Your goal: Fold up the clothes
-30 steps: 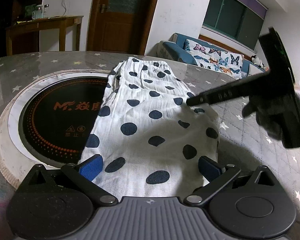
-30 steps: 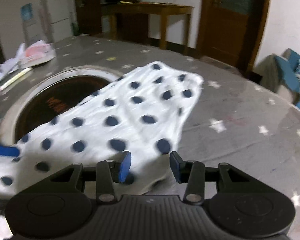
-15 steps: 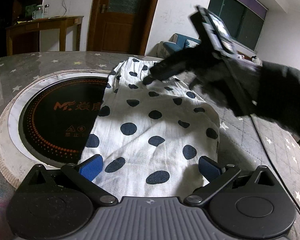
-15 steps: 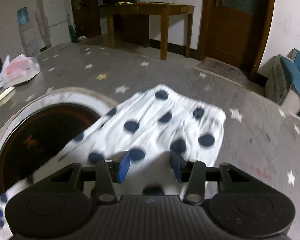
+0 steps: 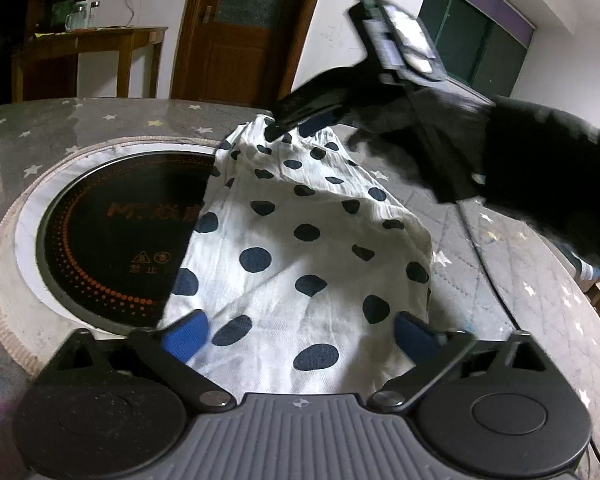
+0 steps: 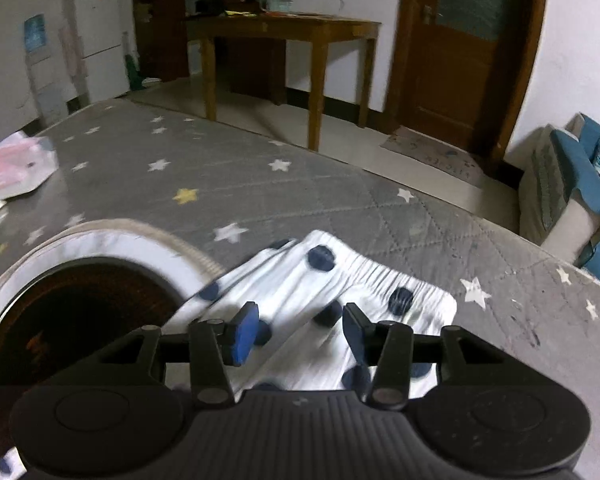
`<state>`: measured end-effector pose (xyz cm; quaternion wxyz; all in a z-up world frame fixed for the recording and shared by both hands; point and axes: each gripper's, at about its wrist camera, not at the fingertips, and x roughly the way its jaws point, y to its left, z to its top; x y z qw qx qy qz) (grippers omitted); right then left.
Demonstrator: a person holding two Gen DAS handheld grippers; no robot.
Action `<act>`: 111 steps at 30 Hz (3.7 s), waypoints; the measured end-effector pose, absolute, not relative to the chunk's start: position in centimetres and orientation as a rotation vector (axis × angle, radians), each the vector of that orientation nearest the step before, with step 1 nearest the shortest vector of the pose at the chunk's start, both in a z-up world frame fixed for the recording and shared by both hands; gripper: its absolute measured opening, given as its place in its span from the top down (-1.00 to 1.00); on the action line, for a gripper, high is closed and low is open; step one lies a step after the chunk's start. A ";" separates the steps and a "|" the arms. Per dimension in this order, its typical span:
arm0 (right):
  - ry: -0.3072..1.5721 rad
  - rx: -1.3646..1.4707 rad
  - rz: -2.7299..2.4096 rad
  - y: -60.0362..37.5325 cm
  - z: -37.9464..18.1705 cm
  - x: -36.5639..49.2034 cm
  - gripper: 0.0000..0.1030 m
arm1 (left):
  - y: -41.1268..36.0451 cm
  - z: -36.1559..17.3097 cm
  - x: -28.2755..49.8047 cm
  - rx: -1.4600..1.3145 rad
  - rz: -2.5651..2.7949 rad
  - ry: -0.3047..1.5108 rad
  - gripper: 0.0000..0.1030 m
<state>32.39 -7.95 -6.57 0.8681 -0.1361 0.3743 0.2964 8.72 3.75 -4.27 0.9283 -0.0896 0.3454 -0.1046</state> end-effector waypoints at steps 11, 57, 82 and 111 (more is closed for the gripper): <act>0.782 -0.303 0.756 -10.7 -4.3 23.6 0.06 | 2.8 -1.3 4.6 -0.148 -0.269 0.690 -0.31; 0.760 -0.326 1.010 -14.7 -7.2 4.5 -0.20 | 7.4 -3.9 1.9 -0.070 0.084 0.761 -0.94; 0.719 -0.271 0.815 -16.0 -5.2 16.1 -0.23 | 6.0 -4.0 5.0 -0.005 0.068 0.749 -1.00; 0.778 -0.047 0.514 -14.7 -9.2 38.6 -0.10 | 1.9 -3.5 11.3 -0.097 -0.278 0.790 -1.00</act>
